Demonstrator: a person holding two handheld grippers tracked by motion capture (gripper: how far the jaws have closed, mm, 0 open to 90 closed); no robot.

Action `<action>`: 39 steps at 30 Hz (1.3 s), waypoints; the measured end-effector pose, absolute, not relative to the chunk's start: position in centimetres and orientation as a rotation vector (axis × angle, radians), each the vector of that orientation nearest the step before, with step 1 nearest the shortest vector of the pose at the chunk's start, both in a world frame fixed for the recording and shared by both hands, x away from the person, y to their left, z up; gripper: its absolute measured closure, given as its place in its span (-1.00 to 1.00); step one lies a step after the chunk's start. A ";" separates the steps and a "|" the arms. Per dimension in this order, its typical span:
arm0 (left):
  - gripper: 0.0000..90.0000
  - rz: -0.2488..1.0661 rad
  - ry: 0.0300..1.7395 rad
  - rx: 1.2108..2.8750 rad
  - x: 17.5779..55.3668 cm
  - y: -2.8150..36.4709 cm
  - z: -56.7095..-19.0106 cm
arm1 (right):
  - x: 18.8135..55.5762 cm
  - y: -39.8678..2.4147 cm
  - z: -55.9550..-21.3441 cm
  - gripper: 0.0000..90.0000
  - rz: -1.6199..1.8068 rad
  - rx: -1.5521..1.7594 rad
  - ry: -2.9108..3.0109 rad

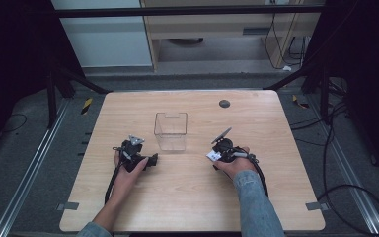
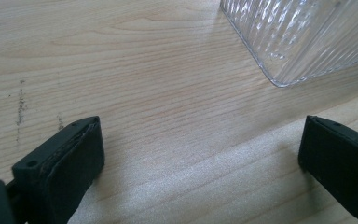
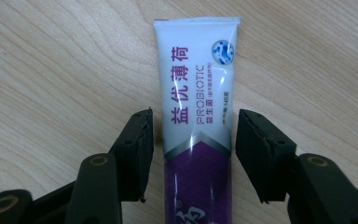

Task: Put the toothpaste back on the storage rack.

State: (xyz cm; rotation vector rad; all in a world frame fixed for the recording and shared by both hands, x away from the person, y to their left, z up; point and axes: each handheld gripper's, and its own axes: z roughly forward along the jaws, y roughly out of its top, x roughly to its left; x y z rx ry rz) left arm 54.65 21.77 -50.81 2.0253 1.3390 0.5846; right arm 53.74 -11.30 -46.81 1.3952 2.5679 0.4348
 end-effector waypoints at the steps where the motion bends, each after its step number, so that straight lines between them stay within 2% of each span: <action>1: -1.00 0.585 1.339 2.025 54.7 21.8 -50.8 | 53.8 -11.4 -46.8 0.07 0.437 1.393 2.568; 24: -1.00 0.580 1.335 2.028 54.7 21.8 -50.8 | 53.8 -11.7 -47.1 0.23 0.457 1.387 2.584; 32: -1.00 0.581 1.335 2.028 54.7 21.8 -50.8 | 53.7 -11.8 -47.0 0.45 0.467 1.410 2.580; 39: -1.00 0.580 1.335 2.028 54.7 21.8 -50.8 | 53.7 -11.9 -46.9 0.53 0.472 1.416 2.585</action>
